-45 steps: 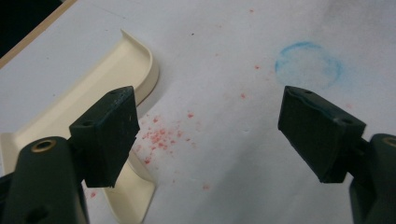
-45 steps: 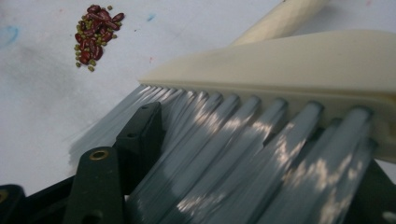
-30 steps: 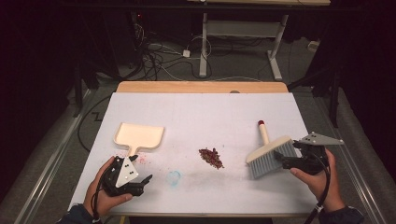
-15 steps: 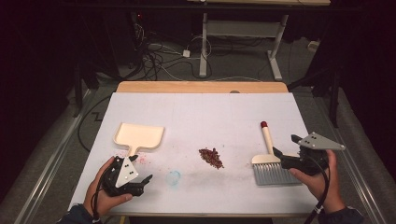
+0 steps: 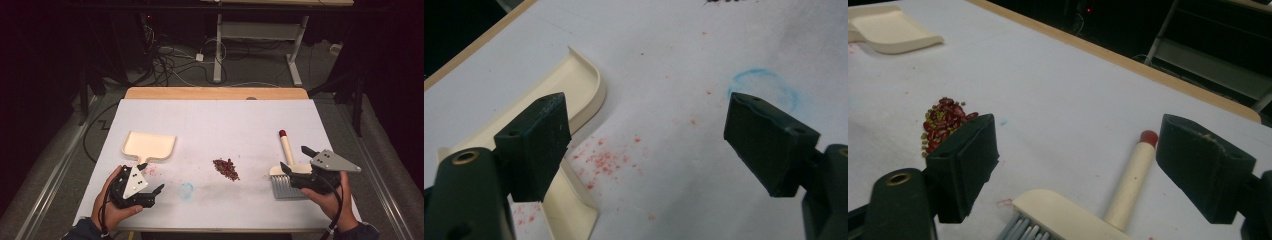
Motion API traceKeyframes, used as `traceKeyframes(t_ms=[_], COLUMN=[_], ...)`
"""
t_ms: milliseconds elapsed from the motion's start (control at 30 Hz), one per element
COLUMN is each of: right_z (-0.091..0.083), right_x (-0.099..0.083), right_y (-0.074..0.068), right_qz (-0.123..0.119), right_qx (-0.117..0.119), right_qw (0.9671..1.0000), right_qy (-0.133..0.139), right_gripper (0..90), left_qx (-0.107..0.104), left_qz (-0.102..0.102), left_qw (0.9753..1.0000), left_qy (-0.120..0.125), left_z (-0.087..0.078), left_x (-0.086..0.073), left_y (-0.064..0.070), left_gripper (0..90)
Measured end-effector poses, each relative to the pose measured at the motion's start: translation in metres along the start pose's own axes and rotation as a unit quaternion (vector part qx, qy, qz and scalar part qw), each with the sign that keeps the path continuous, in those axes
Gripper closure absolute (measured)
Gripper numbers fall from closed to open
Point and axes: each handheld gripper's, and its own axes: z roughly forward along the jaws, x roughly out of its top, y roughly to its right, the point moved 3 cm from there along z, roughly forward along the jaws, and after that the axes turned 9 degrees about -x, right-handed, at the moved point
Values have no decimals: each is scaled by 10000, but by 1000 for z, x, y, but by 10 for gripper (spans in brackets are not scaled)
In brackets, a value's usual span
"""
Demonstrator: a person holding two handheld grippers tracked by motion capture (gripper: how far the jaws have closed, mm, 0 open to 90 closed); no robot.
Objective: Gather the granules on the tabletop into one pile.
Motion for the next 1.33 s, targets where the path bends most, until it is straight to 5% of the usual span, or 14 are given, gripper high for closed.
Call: traceKeyframes(t_ms=[300,433,700,1333], right_z=[11,9,4,1], right_x=[-28,-26,-23,-25], right_y=[-29,-37,-35,-39], right_qz=[179,0,46,-291], right_qx=[359,388,236,162], right_qw=[9992,9989,9992,9990], right_qy=[39,245,333,311], right_gripper=[170,171,173,176], left_qx=[88,120,127,176], left_qz=[32,-24,-20,-70], left_qw=[10000,9999,9998,9998], left_qy=[-13,98,124,86], left_z=[2,0,-5,0], left_x=[1,1,-2,3], left_y=[3,1,2,-3], left_gripper=[174,173,173,173])
